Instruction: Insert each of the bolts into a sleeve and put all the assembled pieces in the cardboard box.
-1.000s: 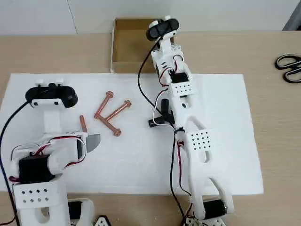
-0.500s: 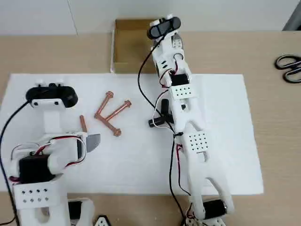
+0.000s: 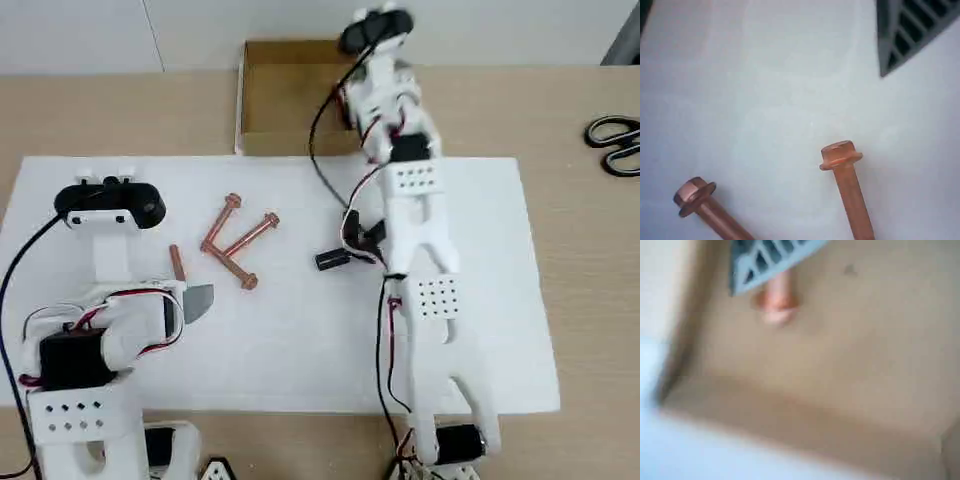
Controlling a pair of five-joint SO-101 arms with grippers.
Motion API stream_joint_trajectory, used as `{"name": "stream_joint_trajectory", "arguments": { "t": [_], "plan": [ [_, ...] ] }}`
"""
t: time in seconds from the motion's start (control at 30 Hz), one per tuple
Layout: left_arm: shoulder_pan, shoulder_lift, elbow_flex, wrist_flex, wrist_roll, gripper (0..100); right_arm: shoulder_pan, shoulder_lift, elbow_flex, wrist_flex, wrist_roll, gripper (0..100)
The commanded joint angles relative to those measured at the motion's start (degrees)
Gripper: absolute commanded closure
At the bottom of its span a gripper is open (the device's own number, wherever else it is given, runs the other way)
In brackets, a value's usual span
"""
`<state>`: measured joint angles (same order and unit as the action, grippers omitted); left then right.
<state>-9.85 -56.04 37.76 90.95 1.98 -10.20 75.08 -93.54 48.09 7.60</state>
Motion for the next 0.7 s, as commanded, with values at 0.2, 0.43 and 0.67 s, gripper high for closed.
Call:
{"name": "stream_joint_trajectory", "arguments": {
  "t": [0.2, 0.43, 0.67],
  "plan": [
    [0.09, -0.7, -2.68, 0.09, -0.09, 70, 0.22, -26.59, -2.81, 27.38, 0.0, 78.6],
    [0.09, -0.7, -2.77, 0.18, -0.09, 70, -1.71, -39.87, -2.81, 45.93, 0.0, 78.6],
    [0.09, -0.7, -2.77, 0.18, -0.09, 70, -1.8, -53.41, -2.55, 48.66, 0.09, 78.6]
  ]
}}
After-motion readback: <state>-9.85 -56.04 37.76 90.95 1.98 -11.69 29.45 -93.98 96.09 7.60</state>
